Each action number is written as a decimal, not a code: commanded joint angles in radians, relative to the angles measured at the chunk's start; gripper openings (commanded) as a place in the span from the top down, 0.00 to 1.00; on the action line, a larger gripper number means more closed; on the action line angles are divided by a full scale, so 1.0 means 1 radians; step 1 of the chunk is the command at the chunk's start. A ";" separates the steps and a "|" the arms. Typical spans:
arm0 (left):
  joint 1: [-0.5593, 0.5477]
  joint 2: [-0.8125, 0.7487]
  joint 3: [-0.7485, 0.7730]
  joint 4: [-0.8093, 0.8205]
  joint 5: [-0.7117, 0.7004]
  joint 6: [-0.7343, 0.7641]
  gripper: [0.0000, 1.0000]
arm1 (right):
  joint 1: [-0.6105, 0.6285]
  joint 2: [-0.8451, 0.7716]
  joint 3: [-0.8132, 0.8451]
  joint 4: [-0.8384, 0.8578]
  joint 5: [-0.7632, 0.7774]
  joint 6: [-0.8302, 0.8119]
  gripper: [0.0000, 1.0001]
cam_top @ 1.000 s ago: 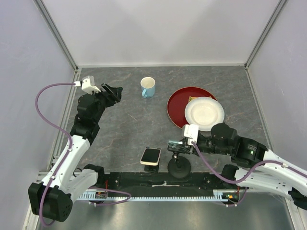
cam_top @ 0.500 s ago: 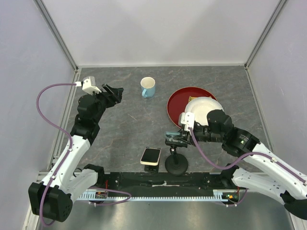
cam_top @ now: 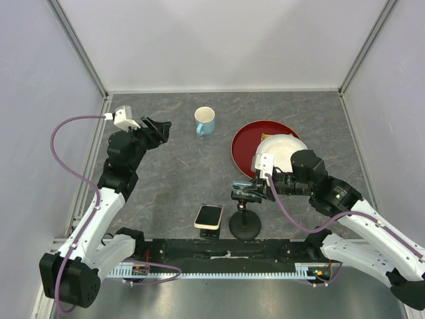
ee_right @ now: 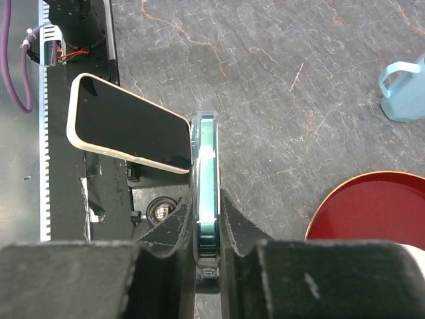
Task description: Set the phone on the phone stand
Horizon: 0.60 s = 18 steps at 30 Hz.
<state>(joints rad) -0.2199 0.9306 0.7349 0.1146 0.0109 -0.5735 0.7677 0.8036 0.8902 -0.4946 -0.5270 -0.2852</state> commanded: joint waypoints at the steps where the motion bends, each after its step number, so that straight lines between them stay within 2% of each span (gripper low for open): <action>1: 0.004 -0.010 -0.002 0.046 0.021 -0.029 0.27 | -0.002 -0.043 0.016 0.125 -0.044 0.008 1.00; 18: 0.004 -0.007 -0.006 0.057 0.040 -0.037 0.27 | -0.002 -0.043 0.016 0.179 0.022 -0.038 1.00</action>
<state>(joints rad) -0.2199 0.9306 0.7311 0.1158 0.0219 -0.5800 0.7681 0.7799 0.8726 -0.4847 -0.5007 -0.2928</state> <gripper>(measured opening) 0.730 0.197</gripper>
